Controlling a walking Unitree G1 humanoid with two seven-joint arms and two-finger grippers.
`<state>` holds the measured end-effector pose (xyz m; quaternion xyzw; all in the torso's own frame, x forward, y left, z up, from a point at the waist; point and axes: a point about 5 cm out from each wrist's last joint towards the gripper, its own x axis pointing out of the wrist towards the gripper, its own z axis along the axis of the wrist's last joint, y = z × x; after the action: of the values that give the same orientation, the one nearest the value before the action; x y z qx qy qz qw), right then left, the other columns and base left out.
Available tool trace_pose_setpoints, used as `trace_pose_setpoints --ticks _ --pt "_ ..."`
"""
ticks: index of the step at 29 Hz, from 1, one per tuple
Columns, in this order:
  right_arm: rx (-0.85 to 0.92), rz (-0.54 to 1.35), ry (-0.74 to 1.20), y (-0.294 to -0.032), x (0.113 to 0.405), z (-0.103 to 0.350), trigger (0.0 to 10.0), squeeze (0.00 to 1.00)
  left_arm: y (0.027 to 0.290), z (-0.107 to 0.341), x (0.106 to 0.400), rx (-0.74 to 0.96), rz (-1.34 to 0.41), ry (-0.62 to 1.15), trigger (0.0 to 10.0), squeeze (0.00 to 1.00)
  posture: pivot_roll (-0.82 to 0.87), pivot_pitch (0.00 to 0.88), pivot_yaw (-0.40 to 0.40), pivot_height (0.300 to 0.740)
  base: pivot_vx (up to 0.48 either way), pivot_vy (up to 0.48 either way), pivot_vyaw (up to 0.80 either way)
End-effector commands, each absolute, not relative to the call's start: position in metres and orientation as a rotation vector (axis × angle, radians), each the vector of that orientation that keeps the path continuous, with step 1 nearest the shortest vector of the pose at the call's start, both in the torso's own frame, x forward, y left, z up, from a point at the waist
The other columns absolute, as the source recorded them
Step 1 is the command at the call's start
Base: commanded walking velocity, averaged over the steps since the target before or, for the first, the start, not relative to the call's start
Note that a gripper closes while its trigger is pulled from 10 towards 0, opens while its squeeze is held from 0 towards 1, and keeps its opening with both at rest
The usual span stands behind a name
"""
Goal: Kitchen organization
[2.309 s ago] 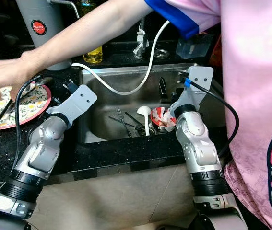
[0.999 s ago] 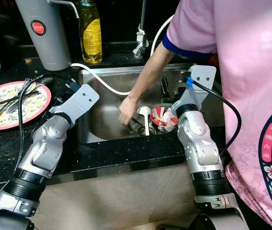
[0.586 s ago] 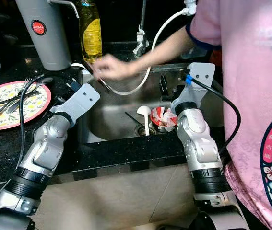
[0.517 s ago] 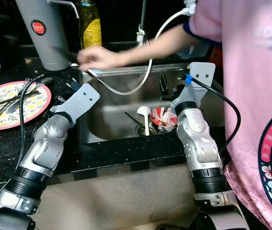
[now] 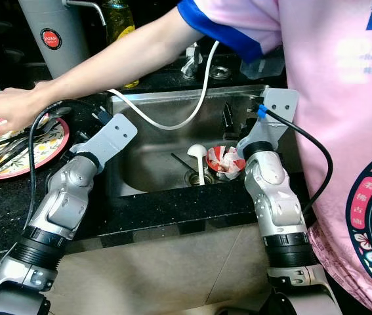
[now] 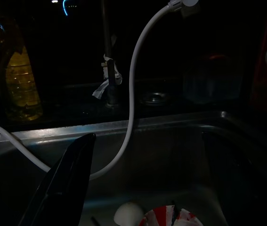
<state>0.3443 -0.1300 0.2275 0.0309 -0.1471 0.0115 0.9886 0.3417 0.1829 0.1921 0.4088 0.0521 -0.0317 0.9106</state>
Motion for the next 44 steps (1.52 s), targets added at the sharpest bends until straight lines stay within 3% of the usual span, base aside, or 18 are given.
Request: trace_pose_setpoints --ticks 1,44 --pt "0.054 0.018 -0.301 -0.13 0.345 0.23 10.0 0.0 0.178 0.187 0.341 0.848 -0.074 0.125 10.0 0.0 0.04 0.0 0.009 0.74 0.0 0.0 0.0" --pt "0.041 0.056 -0.299 -0.123 0.345 0.231 10.0 0.0 0.178 0.187 0.339 0.845 -0.074 0.118 10.0 0.0 0.03 0.0 -0.006 0.74 0.0 0.0 0.0"
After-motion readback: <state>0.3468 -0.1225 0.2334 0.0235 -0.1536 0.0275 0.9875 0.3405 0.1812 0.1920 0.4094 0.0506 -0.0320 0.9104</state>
